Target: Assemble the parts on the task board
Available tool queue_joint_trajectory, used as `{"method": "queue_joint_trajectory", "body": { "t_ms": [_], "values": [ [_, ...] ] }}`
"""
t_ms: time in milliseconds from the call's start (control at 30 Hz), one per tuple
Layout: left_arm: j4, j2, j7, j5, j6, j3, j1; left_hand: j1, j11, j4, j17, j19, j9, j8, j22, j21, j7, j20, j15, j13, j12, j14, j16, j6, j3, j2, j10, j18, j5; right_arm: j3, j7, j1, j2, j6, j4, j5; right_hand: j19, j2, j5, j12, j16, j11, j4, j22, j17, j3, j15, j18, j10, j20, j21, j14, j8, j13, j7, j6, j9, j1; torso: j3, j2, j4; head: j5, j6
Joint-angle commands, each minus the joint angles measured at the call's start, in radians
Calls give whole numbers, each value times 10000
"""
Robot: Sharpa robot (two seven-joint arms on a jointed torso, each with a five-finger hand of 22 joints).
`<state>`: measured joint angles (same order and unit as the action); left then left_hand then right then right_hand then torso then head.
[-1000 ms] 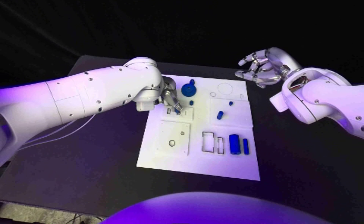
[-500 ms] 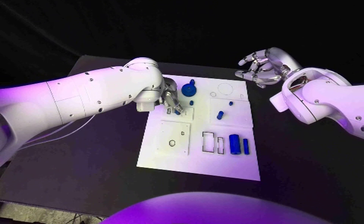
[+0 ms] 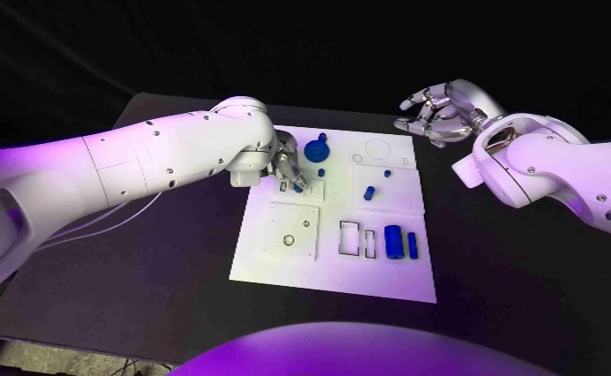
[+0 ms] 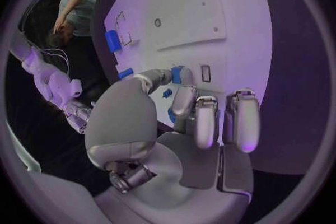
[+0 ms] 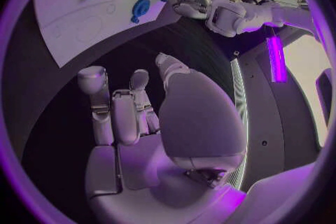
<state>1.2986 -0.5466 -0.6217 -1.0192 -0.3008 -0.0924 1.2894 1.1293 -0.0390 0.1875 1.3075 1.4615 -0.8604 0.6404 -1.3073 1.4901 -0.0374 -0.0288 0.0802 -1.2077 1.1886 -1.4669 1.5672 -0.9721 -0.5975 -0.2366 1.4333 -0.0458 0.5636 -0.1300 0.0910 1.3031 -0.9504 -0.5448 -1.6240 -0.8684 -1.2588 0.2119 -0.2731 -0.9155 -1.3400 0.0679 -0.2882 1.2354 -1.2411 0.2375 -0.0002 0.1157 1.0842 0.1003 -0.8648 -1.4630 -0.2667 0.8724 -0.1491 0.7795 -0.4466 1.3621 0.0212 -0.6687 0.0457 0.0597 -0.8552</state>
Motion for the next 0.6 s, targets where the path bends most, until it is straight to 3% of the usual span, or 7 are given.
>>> {"method": "queue_joint_trajectory", "body": {
  "t_ms": [33, 467, 600],
  "values": [
    [-61, 83, -78, 142, -229, -22, 16, 56, 3, -2092, 2633, 313, -1, -1, -1891, 14, 58, 19, 80, 8, -42, -1039, 36, 5, -2092, 99, 61, 184, 34, 1, -81, -6, 7, 22, -8, -49, 39, 24, -39, -39, 33, -22, 1, -10, 16, 76, -60, 183, 69, 17, 34, 18, -20, -11, -3, -48, 6, -99, 2, 0, -6, -1, -14],
    [-225, 197, -312, 368, -447, -77, 14, 19, 17, -2066, 2633, 306, -6, -8, -1887, 7, 47, 19, 78, 9, -45, -1039, 36, 12, -2070, 110, 63, 182, 8, 1, -89, -6, 15, 23, -5, -45, 30, 40, -40, -45, 47, -23, 5, -22, 17, 96, -61, 184, 60, 14, 67, 16, -63, -47, -3, -77, 17, -109, 1, 2, 8, -23, -22],
    [-236, 212, -336, 393, -390, -86, 13, -85, 35, -2006, 2633, 303, -2, -63, -1893, 4, 36, 14, 71, 14, -54, -1039, 36, 73, -2001, 135, 72, 182, -167, 1, -95, -6, 19, 21, -1, -59, 35, 43, -41, -26, 54, -23, 5, -31, 22, 100, -61, 187, 43, 14, 88, 18, -72, -76, -3, -83, 20, -112, -1, 3, 7, -29, -22]
  ]
}}
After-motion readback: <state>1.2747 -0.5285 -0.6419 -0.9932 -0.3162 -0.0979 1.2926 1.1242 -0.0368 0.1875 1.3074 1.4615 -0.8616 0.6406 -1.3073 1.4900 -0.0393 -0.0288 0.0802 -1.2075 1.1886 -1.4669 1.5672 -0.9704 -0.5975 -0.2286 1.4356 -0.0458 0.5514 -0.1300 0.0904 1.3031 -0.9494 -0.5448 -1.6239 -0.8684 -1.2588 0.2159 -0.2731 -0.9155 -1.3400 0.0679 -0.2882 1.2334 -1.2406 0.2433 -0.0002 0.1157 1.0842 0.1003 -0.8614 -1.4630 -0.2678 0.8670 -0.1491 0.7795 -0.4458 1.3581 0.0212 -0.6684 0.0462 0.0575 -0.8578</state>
